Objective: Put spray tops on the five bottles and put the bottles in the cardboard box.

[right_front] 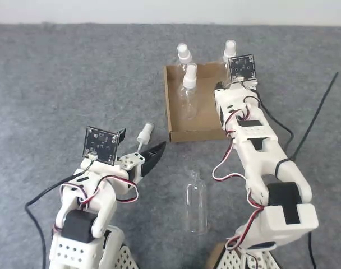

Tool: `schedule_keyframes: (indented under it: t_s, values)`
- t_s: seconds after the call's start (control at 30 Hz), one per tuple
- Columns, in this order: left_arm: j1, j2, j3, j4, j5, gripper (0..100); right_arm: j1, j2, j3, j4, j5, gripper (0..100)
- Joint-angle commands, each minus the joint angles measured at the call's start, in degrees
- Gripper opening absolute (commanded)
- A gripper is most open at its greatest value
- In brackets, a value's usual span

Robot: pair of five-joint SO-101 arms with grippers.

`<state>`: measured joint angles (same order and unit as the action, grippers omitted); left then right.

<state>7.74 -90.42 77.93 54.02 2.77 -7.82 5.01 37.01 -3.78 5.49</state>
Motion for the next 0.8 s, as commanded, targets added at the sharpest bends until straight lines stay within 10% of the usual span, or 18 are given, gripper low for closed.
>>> schedule_keyframes:
  t_s: [0.0, 0.77]
  values:
    - [-0.26, -0.62, -0.4, -1.58, -0.44, 33, -0.48, -1.19, -0.88, 0.4, 0.7, 27.1]
    - [-0.26, -0.62, -0.4, -1.58, -0.44, 33, -0.13, -1.36, -12.22, 11.21, 0.53, 32.2]
